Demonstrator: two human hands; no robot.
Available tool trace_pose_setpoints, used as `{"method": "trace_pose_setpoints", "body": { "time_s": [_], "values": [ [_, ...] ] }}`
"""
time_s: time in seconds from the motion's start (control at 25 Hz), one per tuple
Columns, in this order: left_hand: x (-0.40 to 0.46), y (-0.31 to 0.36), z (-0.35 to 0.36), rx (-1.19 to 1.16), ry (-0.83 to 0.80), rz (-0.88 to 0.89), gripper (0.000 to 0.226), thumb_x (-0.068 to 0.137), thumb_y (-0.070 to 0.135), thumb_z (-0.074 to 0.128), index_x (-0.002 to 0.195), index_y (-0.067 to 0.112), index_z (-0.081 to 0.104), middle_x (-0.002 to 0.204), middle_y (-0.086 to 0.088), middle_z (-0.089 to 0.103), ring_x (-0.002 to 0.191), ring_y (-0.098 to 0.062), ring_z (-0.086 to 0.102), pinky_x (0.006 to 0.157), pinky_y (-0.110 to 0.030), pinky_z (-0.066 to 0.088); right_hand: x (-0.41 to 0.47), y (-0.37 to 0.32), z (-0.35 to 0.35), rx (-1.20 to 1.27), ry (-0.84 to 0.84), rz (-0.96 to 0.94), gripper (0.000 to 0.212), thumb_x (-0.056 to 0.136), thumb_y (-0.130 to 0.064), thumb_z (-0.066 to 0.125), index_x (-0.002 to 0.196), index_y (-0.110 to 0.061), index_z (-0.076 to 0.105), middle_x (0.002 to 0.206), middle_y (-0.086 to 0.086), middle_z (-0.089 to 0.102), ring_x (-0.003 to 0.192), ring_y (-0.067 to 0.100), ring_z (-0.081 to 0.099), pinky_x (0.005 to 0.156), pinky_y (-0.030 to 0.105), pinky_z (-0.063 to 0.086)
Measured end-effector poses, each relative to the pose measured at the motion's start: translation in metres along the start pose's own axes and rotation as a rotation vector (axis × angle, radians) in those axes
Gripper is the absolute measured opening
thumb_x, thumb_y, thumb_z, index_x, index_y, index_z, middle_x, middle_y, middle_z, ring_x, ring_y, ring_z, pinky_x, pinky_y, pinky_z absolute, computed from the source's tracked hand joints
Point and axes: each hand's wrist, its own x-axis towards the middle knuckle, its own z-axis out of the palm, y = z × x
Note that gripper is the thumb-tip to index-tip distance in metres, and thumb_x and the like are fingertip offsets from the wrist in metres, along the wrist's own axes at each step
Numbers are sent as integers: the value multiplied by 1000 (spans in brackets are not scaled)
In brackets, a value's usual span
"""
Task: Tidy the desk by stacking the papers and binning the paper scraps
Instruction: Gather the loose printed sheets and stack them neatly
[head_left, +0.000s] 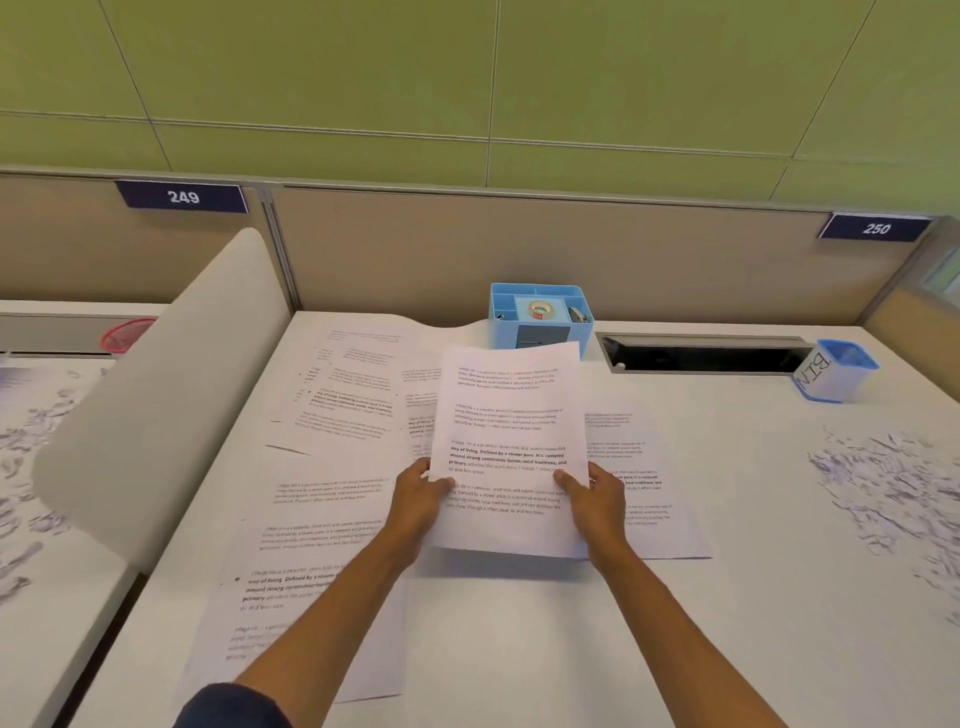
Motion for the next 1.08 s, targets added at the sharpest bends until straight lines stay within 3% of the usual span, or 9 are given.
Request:
{"method": "trace_pose_setpoints", "body": {
  "time_s": [0.16,0.24,0.4,0.6,0.72,0.88,0.96,1.08],
  "values": [
    [9,-17,54,66,-44,54,28,94,2,54,117,17,60,118,-2,68,105,-22,66,92,-39,55,24,0,-42,-118,117,29,4,84,-11,61,85,-13,65,86,0,70,79,21,63,63,27,46],
    [13,-23,81,92,-41,47,29,95,6,54,121,17,60,123,-1,66,108,-22,64,96,-42,53,37,1,-63,-184,154,-2,13,84,-9,58,93,-12,66,92,0,70,84,21,63,68,29,48],
    [15,-29,130,186,-35,68,25,94,5,53,117,10,60,113,1,65,103,-20,62,90,-30,50,61,5,-97,-362,185,-66,27,85,-7,57,110,-11,65,106,4,69,89,22,63,78,33,53],
    [23,-41,167,387,18,30,18,88,14,60,106,14,59,110,-3,56,107,-27,56,97,-42,47,83,14,-124,-466,202,-64,36,84,-5,59,119,-7,63,113,12,69,95,27,64,86,36,52],
    [20,-45,176,578,63,41,30,89,20,62,118,12,58,117,-3,51,117,-24,45,93,-31,30,90,21,-133,-521,178,-31,36,84,-6,60,120,-6,63,115,14,69,99,31,64,88,37,50],
    [15,-46,173,696,111,55,48,83,38,70,124,16,56,127,-3,49,126,-25,40,99,-38,30,89,25,-133,-719,151,34,52,85,-29,65,132,-12,53,129,8,59,118,29,56,98,39,44],
    [12,-44,165,746,152,90,60,82,44,71,133,18,52,133,-3,47,130,-24,38,102,-40,30,83,26,-128,-788,157,-43,52,84,-35,66,131,-17,54,133,5,55,120,26,53,100,41,43],
    [8,-44,140,786,221,159,57,83,41,68,133,20,51,130,-3,51,127,-23,41,101,-40,31,68,24,-108,-688,46,-180,39,85,-30,67,122,-20,59,127,-2,59,116,19,56,97,35,44]
  ]
}}
